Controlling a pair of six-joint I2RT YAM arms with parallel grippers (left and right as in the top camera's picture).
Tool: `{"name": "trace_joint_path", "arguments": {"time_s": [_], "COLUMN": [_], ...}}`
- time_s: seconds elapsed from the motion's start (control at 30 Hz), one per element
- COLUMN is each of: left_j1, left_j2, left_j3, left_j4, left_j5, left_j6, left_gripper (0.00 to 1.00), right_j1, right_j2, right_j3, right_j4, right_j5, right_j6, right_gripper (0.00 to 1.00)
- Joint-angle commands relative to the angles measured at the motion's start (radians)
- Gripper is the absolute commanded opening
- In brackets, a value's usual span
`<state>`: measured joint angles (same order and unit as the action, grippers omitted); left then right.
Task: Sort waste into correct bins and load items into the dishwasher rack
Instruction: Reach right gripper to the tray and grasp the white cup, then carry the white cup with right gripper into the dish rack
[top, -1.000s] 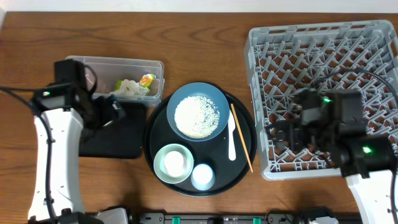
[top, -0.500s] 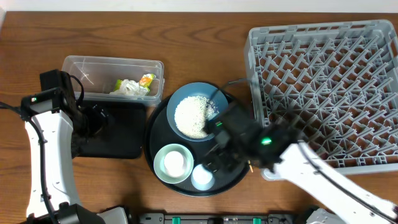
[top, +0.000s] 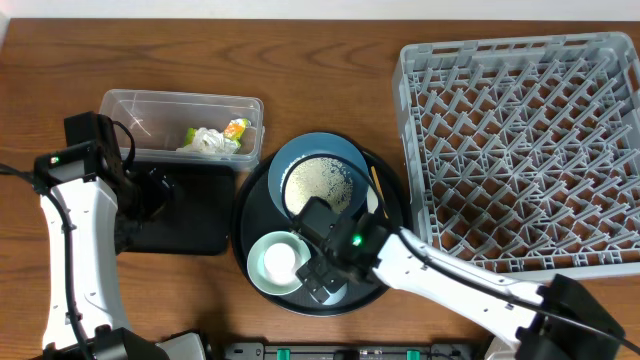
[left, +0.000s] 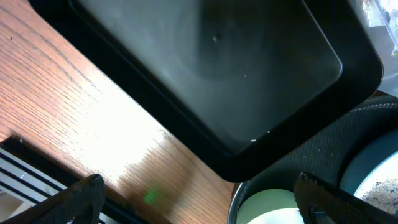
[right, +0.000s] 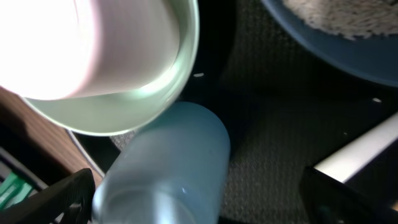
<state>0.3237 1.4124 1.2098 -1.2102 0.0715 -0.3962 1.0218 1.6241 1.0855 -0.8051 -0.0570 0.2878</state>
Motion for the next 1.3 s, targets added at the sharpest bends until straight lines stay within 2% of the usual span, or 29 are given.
{"name": "trace_joint_path", "arguments": {"time_s": [0.0,0.07,0.2,0.3,0.4,0.53,0.83,1.0,1.1,1.27], "left_j1": [0.004,0.004,0.004,0.004,0.004,0.004,0.004,0.004,0.004,0.004], "left_j2": [0.005,0.005,0.005,0.005,0.005,0.005,0.005,0.005,0.005,0.005], "left_j3": [-0.012,-0.012,-0.012,-0.012,-0.012,-0.012,-0.012,-0.012,-0.012,-0.012], "left_j4": [-0.003,-0.003,-0.003,-0.003,-0.003,-0.003,-0.004,-0.004,-0.004,-0.004], "left_j5": [-0.008,-0.008,-0.008,-0.008,-0.008,-0.008,-0.008,-0.008,-0.008,-0.008], "left_j6": [-0.013,-0.013,-0.013,-0.013,-0.013,-0.013,-0.013,-0.013,-0.013,-0.013], "left_gripper": [0.98,0.98,0.98,0.98,0.98,0.98,0.98,0.98,0.98,0.98], "right_j1": [0.033,0.041,0.046,0.045,0.045,0.045,-0.011,-0.135,-0.246,-0.515], "right_j2": [0.021,0.034,0.062,0.063,0.063,0.053,-0.113,-0.254,-0.340,-0.432], "right_j3": [0.015,0.015,0.014,0.014,0.014,0.014,0.025,0.043,0.071,0.169], "right_j4": [0.005,0.000,-0.011,-0.013,-0.018,-0.026,-0.068,-0.143,-0.201,-0.259], "right_j5": [0.019,0.019,0.019,0.020,0.019,0.019,0.024,0.032,0.101,0.166], "right_j6": [0.039,0.056,0.082,0.082,0.082,0.084,0.085,0.067,0.063,-0.006], "right_gripper": [0.99,0.98,0.88,0.85,0.75,0.67,0.64,0.61,0.62,0.66]}}
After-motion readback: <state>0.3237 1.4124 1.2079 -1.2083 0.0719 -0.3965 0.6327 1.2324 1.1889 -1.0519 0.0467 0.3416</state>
